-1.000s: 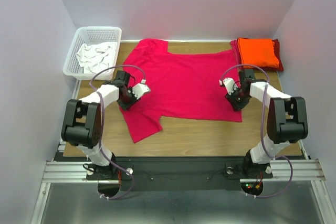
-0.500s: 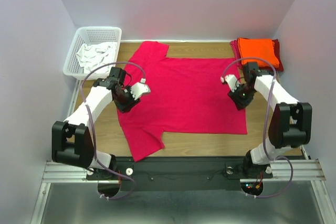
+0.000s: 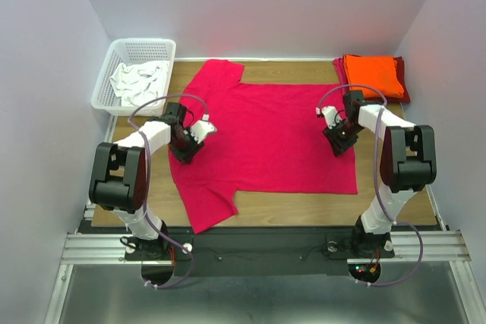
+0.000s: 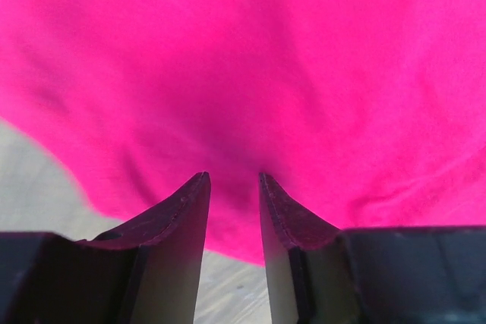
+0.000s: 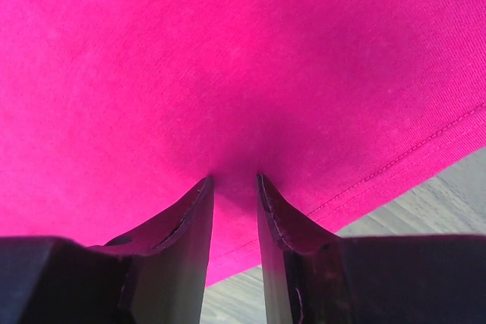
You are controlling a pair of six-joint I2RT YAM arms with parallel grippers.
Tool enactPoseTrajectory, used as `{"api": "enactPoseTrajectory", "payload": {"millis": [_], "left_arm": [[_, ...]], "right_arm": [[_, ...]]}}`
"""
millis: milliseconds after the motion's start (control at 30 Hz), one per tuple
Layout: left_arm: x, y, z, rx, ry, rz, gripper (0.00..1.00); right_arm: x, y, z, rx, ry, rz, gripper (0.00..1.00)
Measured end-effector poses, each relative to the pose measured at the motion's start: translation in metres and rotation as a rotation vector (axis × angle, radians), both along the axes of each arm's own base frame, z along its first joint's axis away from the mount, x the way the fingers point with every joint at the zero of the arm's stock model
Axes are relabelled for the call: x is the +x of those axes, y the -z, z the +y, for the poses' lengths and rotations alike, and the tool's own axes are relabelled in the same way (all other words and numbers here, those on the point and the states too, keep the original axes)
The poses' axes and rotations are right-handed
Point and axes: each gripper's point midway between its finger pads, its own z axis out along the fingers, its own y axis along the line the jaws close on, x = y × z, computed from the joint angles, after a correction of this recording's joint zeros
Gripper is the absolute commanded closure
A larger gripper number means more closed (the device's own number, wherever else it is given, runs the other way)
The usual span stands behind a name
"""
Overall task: Fold and stack the t-shirts
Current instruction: Fold the tshirt
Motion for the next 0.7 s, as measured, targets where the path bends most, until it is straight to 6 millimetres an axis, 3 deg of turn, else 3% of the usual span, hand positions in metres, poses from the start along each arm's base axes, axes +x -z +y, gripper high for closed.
{"api": "enactPoseTrajectory", "payload": {"millis": [67,133,300,400,500,567,700], "left_arm": [[-0.017,0.015,0.004,0.012,0.011,0.043,0.60],[-0.021,0.015,0.004,0.008,0.012,0.020,0.62],[-0.059,0.016,0.011,0.013,0.042,0.041,0.67],[-0.086,0.015,0.014,0.017,0.076,0.105,0.62],[-0.103,0.003,0.011,-0.004,0.110,0.180,0.48],[-0.090,-0.020,0.002,-0.043,0.125,0.162,0.43],[0.001,-0.109,-0.030,-0.162,0.131,-0.084,0.41]], "right_arm": [[-0.003,0.000,-0.003,-0.014,-0.006,-0.023,0.65],[-0.009,0.002,-0.005,-0.029,-0.019,-0.037,0.65],[-0.042,0.002,-0.010,-0.053,-0.058,-0.030,0.65],[-0.067,-0.003,-0.011,-0.053,-0.088,0.031,0.63],[-0.067,-0.020,-0.013,-0.017,-0.076,0.031,0.59],[-0.043,-0.045,-0.017,0.021,-0.034,-0.028,0.59],[0.037,-0.096,-0.028,0.083,0.069,-0.226,0.62]]}}
